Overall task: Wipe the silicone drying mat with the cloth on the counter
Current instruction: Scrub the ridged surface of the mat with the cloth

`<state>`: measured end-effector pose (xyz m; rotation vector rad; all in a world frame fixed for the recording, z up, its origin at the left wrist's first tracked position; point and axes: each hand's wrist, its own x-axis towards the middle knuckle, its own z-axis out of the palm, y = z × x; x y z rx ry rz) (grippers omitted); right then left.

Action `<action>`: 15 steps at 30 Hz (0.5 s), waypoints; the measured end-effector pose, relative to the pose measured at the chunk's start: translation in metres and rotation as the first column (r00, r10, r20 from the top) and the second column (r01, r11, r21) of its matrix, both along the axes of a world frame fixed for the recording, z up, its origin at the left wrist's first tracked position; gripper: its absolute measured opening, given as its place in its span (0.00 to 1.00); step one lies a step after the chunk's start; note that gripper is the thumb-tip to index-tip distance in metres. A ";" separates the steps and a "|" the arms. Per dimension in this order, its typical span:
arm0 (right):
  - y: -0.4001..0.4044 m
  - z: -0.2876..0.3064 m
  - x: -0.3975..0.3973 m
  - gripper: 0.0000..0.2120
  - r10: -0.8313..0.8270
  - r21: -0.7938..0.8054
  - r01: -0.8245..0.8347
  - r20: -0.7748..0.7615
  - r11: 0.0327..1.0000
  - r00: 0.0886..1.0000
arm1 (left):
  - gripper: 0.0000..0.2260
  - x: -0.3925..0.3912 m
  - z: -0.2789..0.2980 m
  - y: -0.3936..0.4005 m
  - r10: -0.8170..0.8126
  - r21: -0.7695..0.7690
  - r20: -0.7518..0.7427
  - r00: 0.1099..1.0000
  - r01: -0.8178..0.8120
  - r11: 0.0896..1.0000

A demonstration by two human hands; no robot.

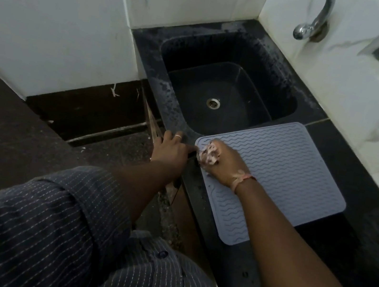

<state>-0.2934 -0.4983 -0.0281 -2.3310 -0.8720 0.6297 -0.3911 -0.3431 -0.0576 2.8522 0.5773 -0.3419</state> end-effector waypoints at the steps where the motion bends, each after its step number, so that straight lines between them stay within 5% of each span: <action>1: -0.001 -0.004 -0.006 0.13 0.028 -0.026 -0.027 0.015 0.999 1.000 | 0.20 -0.001 -0.001 0.001 -0.001 0.003 0.012 1.000 0.001 1.000; 6: -0.021 0.009 0.003 0.14 0.077 -0.164 -0.099 -0.132 0.982 0.988 | 0.20 0.002 -0.007 0.012 -0.014 -0.029 0.048 0.999 0.016 0.999; 9: -0.026 0.013 0.016 0.13 -0.181 -0.016 0.186 -0.326 0.982 0.928 | 0.16 0.008 -0.012 0.018 0.066 -0.100 0.153 0.986 -0.051 0.994; 11: -0.021 0.010 0.021 0.13 -0.308 0.113 0.435 -0.550 0.893 0.776 | 0.15 0.017 -0.012 0.022 0.151 -0.161 0.216 0.965 -0.117 0.980; 13: -0.012 0.007 0.023 0.11 -0.261 0.176 0.598 -0.778 0.782 0.571 | 0.15 0.027 -0.013 0.029 0.164 -0.189 0.234 0.958 -0.121 0.974; 15: -0.003 0.002 0.024 0.14 -0.298 0.143 0.684 -0.822 0.715 0.485 | 0.15 0.037 -0.012 0.040 0.125 -0.230 0.229 0.965 -0.072 0.971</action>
